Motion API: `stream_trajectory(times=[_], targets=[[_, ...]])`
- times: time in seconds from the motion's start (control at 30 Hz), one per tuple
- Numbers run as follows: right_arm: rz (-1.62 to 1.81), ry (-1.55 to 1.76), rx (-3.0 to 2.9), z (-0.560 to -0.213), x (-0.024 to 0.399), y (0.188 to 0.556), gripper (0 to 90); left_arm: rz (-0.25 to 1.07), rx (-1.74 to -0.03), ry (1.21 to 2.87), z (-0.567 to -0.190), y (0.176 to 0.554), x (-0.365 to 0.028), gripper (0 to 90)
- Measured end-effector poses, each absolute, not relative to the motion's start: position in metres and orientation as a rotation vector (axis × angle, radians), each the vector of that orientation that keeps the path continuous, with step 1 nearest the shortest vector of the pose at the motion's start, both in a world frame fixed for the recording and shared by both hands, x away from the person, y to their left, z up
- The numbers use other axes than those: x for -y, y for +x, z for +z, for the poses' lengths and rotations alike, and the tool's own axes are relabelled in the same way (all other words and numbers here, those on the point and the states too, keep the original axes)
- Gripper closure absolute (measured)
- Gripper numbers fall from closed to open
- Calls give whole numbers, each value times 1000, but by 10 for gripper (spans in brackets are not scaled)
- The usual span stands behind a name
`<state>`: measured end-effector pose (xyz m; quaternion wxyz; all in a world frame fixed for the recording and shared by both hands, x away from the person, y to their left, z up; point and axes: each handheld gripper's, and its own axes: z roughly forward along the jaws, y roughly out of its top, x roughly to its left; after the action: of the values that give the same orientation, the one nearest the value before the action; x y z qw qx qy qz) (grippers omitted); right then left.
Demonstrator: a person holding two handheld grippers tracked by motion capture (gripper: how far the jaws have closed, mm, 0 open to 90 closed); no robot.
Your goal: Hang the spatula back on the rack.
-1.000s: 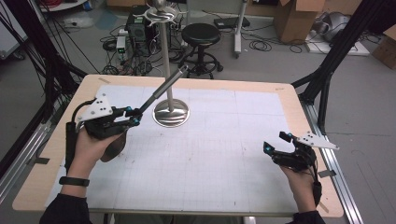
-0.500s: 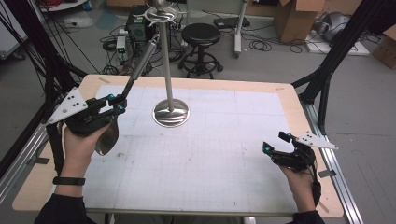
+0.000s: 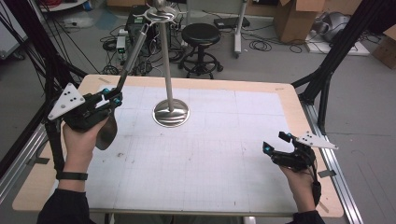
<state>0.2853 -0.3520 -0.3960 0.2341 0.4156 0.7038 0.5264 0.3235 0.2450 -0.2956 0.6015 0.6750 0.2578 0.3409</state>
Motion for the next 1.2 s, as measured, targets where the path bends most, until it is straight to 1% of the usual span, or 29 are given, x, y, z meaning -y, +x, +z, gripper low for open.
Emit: stream_trajectory(times=[0.73,1.2], targets=[[1444,1142,-1934,-397,352,286,154,835,-644,1537,-300,347,-233,747],[1444,1141,-1933,-398,353,286,155,840,-648,1529,-307,357,-226,746]])
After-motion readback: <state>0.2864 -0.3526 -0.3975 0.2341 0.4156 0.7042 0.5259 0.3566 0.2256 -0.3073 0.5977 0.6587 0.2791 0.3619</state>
